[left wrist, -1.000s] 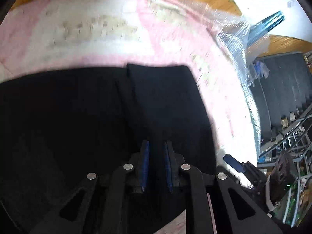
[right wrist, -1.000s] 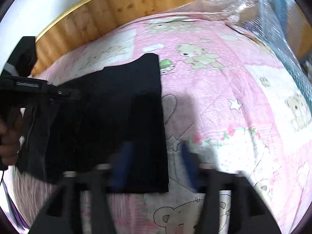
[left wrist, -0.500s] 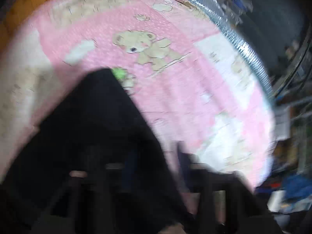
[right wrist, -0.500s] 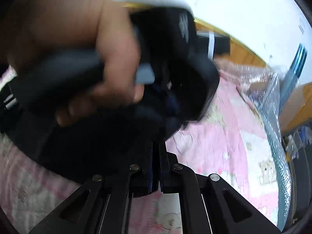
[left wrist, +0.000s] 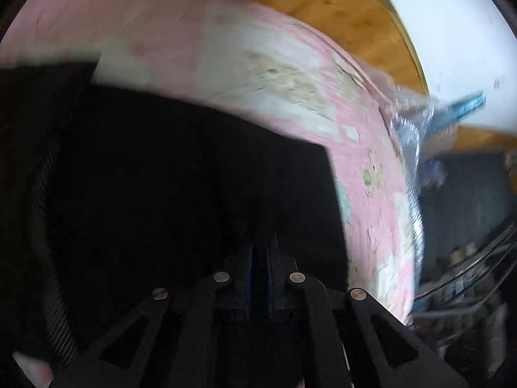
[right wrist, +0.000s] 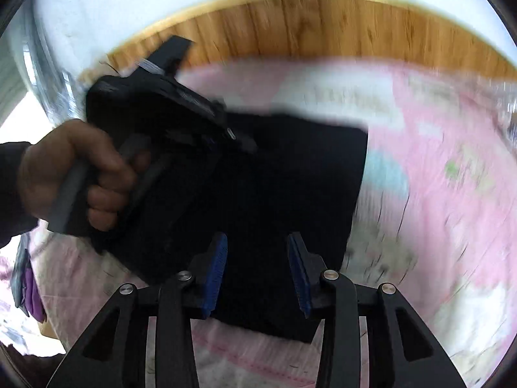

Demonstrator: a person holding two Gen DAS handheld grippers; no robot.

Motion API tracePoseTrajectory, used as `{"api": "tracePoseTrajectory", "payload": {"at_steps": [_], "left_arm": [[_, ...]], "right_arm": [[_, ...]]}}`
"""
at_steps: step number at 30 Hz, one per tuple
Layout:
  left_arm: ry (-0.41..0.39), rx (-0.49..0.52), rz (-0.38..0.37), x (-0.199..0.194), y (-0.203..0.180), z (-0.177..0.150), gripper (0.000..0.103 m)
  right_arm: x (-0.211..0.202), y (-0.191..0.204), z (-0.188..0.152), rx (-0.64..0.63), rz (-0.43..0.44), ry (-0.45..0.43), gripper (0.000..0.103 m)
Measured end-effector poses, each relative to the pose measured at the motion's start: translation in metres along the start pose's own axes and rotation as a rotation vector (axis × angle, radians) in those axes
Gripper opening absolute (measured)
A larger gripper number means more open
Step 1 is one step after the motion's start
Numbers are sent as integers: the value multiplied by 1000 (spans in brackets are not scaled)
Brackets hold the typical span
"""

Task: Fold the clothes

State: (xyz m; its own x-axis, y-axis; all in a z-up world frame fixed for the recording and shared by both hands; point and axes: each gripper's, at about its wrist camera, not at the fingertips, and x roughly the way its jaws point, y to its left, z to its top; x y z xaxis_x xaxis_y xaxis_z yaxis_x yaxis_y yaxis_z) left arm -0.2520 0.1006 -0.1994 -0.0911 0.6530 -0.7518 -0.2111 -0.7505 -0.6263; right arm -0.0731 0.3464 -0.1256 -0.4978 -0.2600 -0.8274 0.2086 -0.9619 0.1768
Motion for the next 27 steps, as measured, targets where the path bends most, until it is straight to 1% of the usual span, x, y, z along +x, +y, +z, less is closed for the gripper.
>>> {"api": "tracePoseTrajectory", "payload": {"at_steps": [1, 2, 3, 4, 5, 6, 7, 8, 10, 11, 12, 13, 15, 17, 18, 19, 23, 24, 26, 27], "left_arm": [[-1, -8, -17, 6, 4, -1, 10], [-1, -16, -35, 12, 8, -2, 11], [3, -6, -27, 13, 8, -2, 13], [9, 11, -9, 13, 7, -3, 13], [20, 20, 2, 14, 5, -2, 13], [31, 26, 12, 13, 3, -2, 14], [40, 33, 24, 10, 2, -4, 15], [50, 40, 35, 6, 0, -7, 20], [42, 40, 28, -8, -3, -17, 26], [42, 33, 22, -15, -4, -26, 31], [44, 23, 16, -20, -6, -35, 36], [46, 14, 10, -26, -7, -45, 37], [58, 23, 29, -26, -9, -59, 38], [70, 38, 54, -23, -11, -72, 37], [77, 45, 66, -22, -12, -78, 27], [83, 52, 78, -21, -12, -85, 22], [108, 81, 127, -15, -16, -111, 22], [121, 80, 126, -16, -16, -112, 22], [136, 124, 139, -16, -32, -102, 22], [141, 150, 148, -16, -42, -97, 24]], "right_arm": [[14, -6, -3, 1, -13, 57, 35], [22, -10, -6, -8, -30, 89, 33], [22, -13, -7, -36, -53, 81, 31], [22, -16, -6, -64, -80, 81, 31], [21, -18, -2, -91, -116, 99, 31], [19, -23, 1, -104, -141, 115, 31], [18, -31, 3, -85, -143, 129, 31], [17, -39, 6, -66, -142, 140, 31], [12, -55, 9, -27, -139, 155, 31], [8, -62, 11, -11, -139, 156, 31], [2, -66, 14, 0, -140, 144, 33], [-3, -71, 17, 8, -137, 132, 33], [-10, -76, 22, 12, -114, 115, 34], [-1, -83, 23, 14, -111, 140, 34], [3, -88, 24, 17, -112, 151, 34], [4, -94, 26, 21, -112, 151, 35], [1, -117, 39, 55, -97, 150, 36], [-6, -126, 45, 77, -88, 127, 36], [-18, -146, 58, 139, -68, 74, 40], [-23, -160, 64, 187, -67, 45, 50]]}}
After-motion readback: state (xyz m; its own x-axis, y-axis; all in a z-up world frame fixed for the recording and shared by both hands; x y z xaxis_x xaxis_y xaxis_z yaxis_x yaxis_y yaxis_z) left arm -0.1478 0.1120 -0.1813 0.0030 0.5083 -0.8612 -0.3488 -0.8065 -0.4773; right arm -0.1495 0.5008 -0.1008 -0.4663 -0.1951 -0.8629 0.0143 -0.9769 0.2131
